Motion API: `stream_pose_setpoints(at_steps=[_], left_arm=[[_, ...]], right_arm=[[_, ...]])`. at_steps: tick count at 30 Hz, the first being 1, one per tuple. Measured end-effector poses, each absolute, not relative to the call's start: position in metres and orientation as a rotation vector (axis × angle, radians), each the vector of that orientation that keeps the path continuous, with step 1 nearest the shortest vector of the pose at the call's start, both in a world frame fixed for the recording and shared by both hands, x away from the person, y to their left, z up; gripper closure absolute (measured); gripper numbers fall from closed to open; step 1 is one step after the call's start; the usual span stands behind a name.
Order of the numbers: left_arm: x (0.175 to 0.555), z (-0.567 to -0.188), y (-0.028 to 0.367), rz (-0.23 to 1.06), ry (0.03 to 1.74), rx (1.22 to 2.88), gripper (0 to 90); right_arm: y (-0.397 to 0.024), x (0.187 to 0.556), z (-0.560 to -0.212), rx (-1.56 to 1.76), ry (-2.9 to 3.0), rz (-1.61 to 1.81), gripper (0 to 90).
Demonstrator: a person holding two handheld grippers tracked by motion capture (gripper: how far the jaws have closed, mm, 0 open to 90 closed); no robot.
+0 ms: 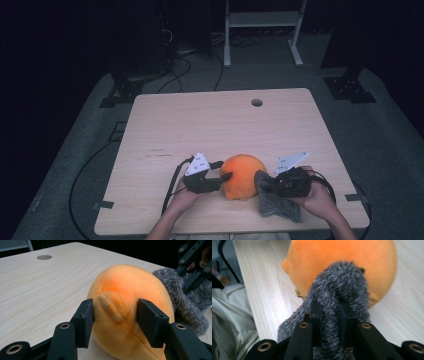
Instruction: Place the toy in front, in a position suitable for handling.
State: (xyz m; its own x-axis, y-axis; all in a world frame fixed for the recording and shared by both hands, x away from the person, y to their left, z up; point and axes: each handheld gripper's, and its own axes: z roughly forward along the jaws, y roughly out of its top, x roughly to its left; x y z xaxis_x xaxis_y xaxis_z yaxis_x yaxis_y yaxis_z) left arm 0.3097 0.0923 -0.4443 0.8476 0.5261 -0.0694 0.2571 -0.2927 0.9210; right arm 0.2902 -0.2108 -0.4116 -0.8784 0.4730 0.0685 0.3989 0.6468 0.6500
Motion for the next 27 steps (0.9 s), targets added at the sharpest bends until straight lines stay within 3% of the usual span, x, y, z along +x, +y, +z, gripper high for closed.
stream_pose_setpoints(at_steps=[7, 15, 22, 27], left_arm=[[0.309, -0.445, 0.092, 0.295, 0.569, 1.894, 47.7], [0.310, -0.445, 0.094, 0.292, 0.565, 1.894, 47.6], [0.309, -0.445, 0.095, 0.294, 0.558, 1.902, 47.6], [0.308, -0.445, 0.093, 0.289, 0.535, 1.902, 47.6]], right_arm=[[-0.219, 0.296, -0.396, 0.821, 2.548, 1.233, 75.1], [-0.232, 0.303, -0.412, 0.905, 2.650, 1.112, 76.3], [-0.248, 0.305, -0.403, 0.983, 2.565, 1.132, 77.0], [-0.234, 0.306, -0.405, 0.925, 2.605, 1.173, 76.9]])
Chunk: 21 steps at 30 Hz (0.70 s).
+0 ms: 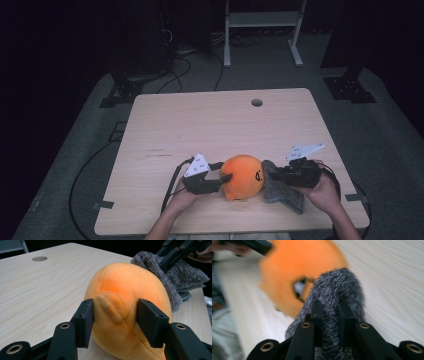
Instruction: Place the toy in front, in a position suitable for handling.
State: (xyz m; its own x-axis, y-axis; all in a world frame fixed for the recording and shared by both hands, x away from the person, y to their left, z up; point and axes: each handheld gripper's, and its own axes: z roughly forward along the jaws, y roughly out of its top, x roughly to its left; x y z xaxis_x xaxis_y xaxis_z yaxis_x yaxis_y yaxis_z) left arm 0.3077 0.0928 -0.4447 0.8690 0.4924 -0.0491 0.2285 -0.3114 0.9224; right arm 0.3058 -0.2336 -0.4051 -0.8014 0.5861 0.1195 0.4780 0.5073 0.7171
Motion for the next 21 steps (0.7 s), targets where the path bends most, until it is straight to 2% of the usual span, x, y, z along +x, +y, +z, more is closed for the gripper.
stream_pose_setpoints(at_steps=[4, 8, 9, 11, 12, 15, 16, 17, 20, 21], left_arm=[[0.307, -0.445, 0.094, 0.289, 0.519, 1.908, 47.7], [0.307, -0.443, 0.094, 0.260, 0.513, 1.908, 45.7], [0.307, -0.441, 0.094, 0.249, 0.519, 1.911, 41.0], [0.310, -0.438, 0.092, 0.224, 0.577, 1.921, 25.8], [0.313, -0.438, 0.091, 0.167, 0.625, 1.908, 21.1], [0.318, -0.441, 0.086, 0.067, 0.669, 1.943, 15.9], [0.317, -0.442, 0.085, 0.046, 0.653, 1.942, 18.2], [0.314, -0.441, 0.083, 0.077, 0.631, 1.943, 28.1], [0.304, -0.434, 0.078, 0.236, 0.541, 1.957, 41.9], [0.300, -0.430, 0.077, 0.303, 0.478, 1.954, 44.0]], right_arm=[[-0.223, 0.303, -0.397, 0.839, 2.604, 1.313, 76.9], [-0.219, 0.307, -0.398, 0.858, 2.587, 1.309, 76.8], [-0.217, 0.308, -0.403, 0.861, 2.612, 1.286, 77.0], [-0.212, 0.304, -0.411, 0.835, 2.672, 1.249, 77.4], [-0.211, 0.302, -0.412, 0.813, 2.686, 1.243, 77.4], [-0.207, 0.293, -0.413, 0.757, 2.723, 1.227, 77.4], [-0.206, 0.292, -0.414, 0.744, 2.736, 1.220, 77.4], [-0.207, 0.291, -0.414, 0.739, 2.737, 1.216, 77.4], [-0.212, 0.293, -0.410, 0.747, 2.698, 1.229, 78.1], [-0.213, 0.292, -0.407, 0.747, 2.665, 1.236, 78.3]])
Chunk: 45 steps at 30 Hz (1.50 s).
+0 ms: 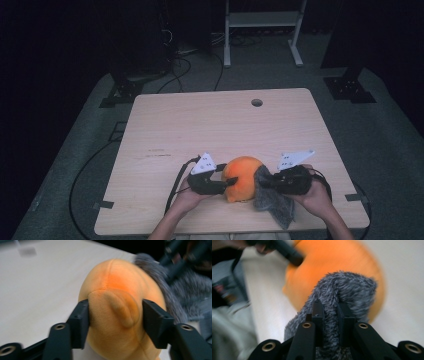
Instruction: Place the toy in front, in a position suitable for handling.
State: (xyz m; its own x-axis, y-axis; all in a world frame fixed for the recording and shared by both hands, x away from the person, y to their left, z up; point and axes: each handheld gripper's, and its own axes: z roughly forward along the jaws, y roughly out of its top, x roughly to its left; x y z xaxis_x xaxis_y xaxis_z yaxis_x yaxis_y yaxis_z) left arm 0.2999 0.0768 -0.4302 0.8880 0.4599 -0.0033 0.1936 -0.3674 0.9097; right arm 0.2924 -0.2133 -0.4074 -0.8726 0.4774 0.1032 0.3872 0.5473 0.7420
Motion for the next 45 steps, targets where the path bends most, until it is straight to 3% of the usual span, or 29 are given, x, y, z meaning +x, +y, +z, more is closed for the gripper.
stream_pose_setpoints(at_steps=[3, 6, 7, 10, 12, 14, 18, 20, 24, 30, 36, 42, 45], left_arm=[[0.292, -0.427, 0.075, 0.404, 0.307, 1.989, 45.7], [0.292, -0.429, 0.080, 0.356, 0.278, 1.993, 44.0], [0.294, -0.430, 0.082, 0.331, 0.311, 1.986, 40.6], [0.302, -0.429, 0.082, 0.255, 0.459, 1.936, 19.1], [0.302, -0.428, 0.076, 0.236, 0.499, 1.933, 15.4], [0.300, -0.431, 0.068, 0.262, 0.493, 1.983, 15.8], [0.295, -0.434, 0.070, 0.343, 0.441, 1.998, 34.4], [0.295, -0.434, 0.072, 0.343, 0.442, 2.002, 36.3], [0.296, -0.436, 0.076, 0.320, 0.421, 1.991, 37.0], [0.291, -0.435, 0.074, 0.335, 0.317, 1.998, 34.4], [0.296, -0.434, 0.069, 0.305, 0.424, 1.984, 21.1], [0.290, -0.426, 0.063, 0.460, 0.307, 1.958, 35.3], [0.298, -0.427, 0.070, 0.369, 0.329, 1.954, 32.0]], right_arm=[[-0.220, 0.292, -0.395, 0.787, 2.509, 1.324, 78.3], [-0.222, 0.298, -0.394, 0.824, 2.483, 1.362, 77.7], [-0.222, 0.300, -0.398, 0.843, 2.499, 1.371, 77.8], [-0.213, 0.300, -0.409, 0.833, 2.560, 1.332, 77.9], [-0.205, 0.294, -0.406, 0.786, 2.581, 1.342, 77.9], [-0.196, 0.288, -0.403, 0.725, 2.592, 1.324, 77.9], [-0.199, 0.290, -0.405, 0.723, 2.604, 1.313, 78.1], [-0.209, 0.295, -0.409, 0.764, 2.612, 1.292, 78.3], [-0.228, 0.304, -0.422, 0.880, 2.631, 1.242, 78.5], [-0.224, 0.301, -0.402, 0.817, 2.553, 1.459, 77.5], [-0.225, 0.305, -0.414, 0.868, 2.611, 1.384, 77.4], [-0.224, 0.301, -0.410, 0.865, 2.561, 1.394, 78.0], [-0.218, 0.303, -0.415, 0.863, 2.602, 1.366, 78.0]])
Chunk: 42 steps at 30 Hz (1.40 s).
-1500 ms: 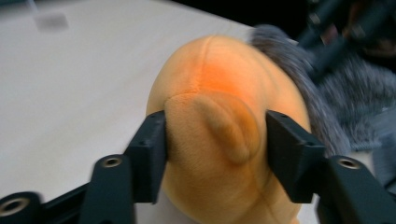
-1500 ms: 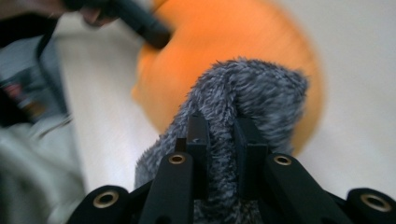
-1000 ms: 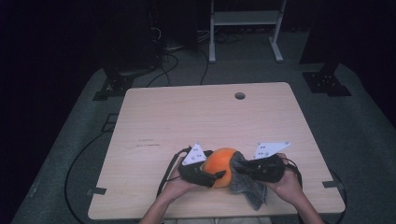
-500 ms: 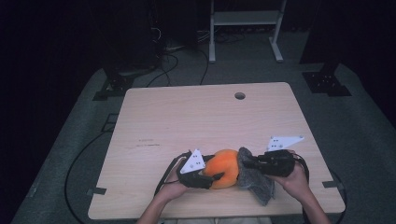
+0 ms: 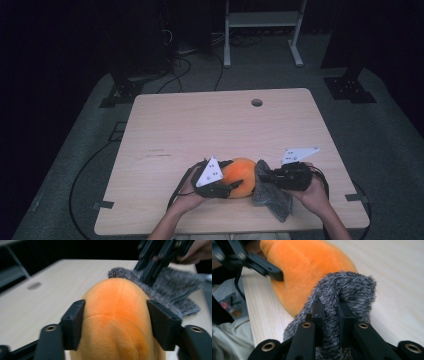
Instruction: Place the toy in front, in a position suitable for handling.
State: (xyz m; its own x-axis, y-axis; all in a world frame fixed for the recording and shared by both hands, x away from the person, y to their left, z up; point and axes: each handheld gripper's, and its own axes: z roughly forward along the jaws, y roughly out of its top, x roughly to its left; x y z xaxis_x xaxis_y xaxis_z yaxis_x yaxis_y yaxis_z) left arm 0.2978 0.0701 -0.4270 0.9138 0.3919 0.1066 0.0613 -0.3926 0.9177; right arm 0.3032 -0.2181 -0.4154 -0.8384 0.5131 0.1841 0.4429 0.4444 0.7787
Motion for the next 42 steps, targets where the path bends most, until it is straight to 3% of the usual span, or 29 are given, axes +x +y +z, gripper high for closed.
stream_pose_setpoints(at_steps=[3, 7, 11, 18, 25, 31, 38, 42], left_arm=[[0.306, -0.433, 0.079, 0.246, 0.463, 1.887, 22.3], [0.302, -0.434, 0.081, 0.285, 0.458, 1.913, 32.6], [0.299, -0.436, 0.086, 0.259, 0.438, 1.919, 35.7], [0.291, -0.437, 0.080, 0.259, 0.295, 1.964, 37.4], [0.293, -0.437, 0.084, 0.257, 0.311, 1.955, 29.4], [0.292, -0.437, 0.082, 0.269, 0.287, 1.966, 25.5], [0.297, -0.429, 0.090, 0.275, 0.344, 1.955, 21.6], [0.302, -0.432, 0.096, 0.271, 0.390, 1.951, 31.9]], right_arm=[[-0.211, 0.304, -0.424, 0.875, 2.659, 1.369, 78.1], [-0.212, 0.304, -0.426, 0.857, 2.738, 1.305, 77.5], [-0.223, 0.303, -0.432, 0.882, 2.762, 1.270, 77.9], [-0.218, 0.301, -0.405, 0.813, 2.606, 1.490, 77.9], [-0.220, 0.300, -0.425, 0.845, 2.727, 1.288, 77.9], [-0.222, 0.304, -0.408, 0.846, 2.611, 1.518, 78.0], [-0.216, 0.304, -0.420, 0.830, 2.739, 1.404, 77.9], [-0.213, 0.299, -0.423, 0.801, 2.797, 1.369, 77.8]])
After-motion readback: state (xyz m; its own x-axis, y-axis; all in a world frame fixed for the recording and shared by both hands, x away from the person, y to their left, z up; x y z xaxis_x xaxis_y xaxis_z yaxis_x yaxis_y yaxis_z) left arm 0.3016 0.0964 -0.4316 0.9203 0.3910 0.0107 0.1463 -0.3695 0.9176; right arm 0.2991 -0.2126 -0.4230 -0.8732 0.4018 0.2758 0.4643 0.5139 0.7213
